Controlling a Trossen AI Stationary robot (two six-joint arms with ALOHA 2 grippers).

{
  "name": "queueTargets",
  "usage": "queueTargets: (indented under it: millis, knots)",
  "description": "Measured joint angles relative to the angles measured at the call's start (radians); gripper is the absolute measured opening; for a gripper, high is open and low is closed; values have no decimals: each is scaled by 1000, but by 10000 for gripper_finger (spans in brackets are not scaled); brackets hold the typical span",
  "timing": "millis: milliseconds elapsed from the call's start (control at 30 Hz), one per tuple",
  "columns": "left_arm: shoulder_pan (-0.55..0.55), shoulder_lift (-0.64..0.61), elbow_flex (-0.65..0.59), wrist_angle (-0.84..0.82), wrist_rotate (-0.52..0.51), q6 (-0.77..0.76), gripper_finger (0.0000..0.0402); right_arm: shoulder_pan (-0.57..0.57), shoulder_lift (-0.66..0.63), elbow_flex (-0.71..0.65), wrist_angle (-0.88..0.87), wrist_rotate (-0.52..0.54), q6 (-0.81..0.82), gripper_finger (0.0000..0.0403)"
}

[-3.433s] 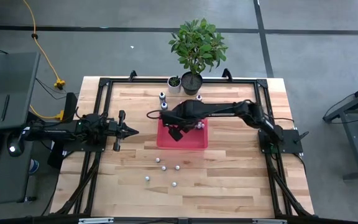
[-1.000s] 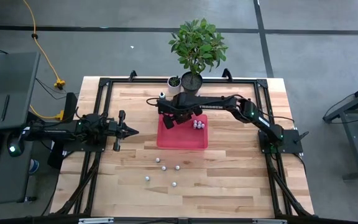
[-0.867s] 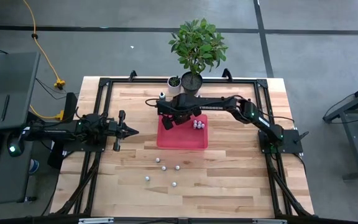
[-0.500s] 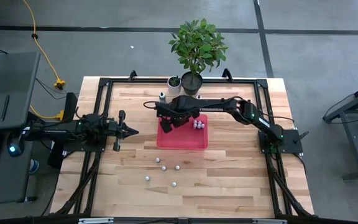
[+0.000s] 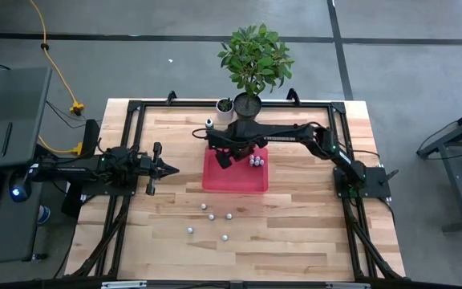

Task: Pick & Place food coloring
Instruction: Put the small red food coloring bottle into the pink container

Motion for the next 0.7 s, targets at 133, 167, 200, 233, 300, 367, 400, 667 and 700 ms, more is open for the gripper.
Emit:
queueTargets:
  millis: [133,167,200,233,300,367,400,667,700]
  knots:
    - [0,0,0,0,0,0,0,5,-86,-202,182,-40,41,32]
    - [0,0,0,0,0,0,0,10,-112,-249,217,-39,57,32]
    - [0,0,0,0,0,0,0,14,-137,-291,241,-35,71,32]
    - [0,0,0,0,0,0,0,18,-158,-325,260,-24,82,32]
    - [0,0,0,0,0,0,0,21,-192,-378,265,-16,98,32]
    - [0,0,0,0,0,0,0,20,-213,-412,274,-17,102,32]
    - [0,0,0,0,0,0,0,18,-218,-422,281,-15,99,32]
    - [0,0,0,0,0,0,0,2,-222,-412,305,-9,20,36]
    - [0,0,0,0,0,0,0,-1,-222,-412,304,-9,14,38]
